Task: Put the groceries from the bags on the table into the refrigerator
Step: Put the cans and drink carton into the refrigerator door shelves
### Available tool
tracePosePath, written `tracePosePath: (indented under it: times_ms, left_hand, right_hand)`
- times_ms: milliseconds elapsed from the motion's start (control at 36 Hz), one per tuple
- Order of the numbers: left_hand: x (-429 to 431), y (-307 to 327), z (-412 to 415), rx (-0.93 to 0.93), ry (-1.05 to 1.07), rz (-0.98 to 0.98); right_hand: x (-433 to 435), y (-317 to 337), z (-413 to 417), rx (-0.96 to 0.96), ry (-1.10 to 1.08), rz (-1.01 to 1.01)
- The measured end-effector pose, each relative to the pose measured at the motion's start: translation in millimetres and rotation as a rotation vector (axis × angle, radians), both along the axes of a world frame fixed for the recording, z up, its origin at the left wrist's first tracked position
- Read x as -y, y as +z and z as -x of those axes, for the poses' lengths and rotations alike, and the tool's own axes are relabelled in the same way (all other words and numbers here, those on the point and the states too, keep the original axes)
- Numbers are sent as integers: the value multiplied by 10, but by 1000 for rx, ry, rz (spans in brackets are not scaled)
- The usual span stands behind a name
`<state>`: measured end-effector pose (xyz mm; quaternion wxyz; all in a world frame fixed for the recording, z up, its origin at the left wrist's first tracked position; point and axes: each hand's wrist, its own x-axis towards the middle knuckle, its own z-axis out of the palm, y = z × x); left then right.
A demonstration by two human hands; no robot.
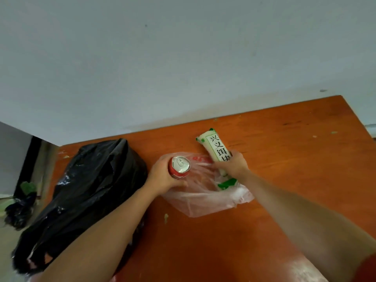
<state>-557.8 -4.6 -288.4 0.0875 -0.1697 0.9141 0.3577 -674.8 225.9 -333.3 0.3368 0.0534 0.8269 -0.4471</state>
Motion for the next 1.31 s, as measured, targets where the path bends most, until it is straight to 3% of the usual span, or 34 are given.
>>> tracePosePath:
  times_ms: [167, 417, 528, 722, 944, 1139, 1306]
  left_hand:
    - [126, 474, -92, -62, 129, -51]
    - [130, 1328, -107, -386, 82, -66]
    - [-84, 1638, -106, -494, 3, -112]
    - [-895, 1929, -183, -530, -248, -90]
    - [-2392, 2050, -503, -573, -716, 62]
    - [-4175, 2120, -1275, -657, -1007, 68]
    - [-5708, 2026, -2287, -609, -1204, -14]
  right_hand:
    - [-12, 520, -66, 94, -300, 288]
    - [-22, 1579, -300, -100, -687, 564]
    - [-311, 2026, -543, -194, -825, 592]
    - [-1310, 2348, -1262, -414, -830, 294]
    - [-2775, 2490, -2667, -727, -811, -401]
    - [-4186, 2526, -4322, -714, -901, -722]
    - [-5312, 2478, -5803, -683, -1035, -833]
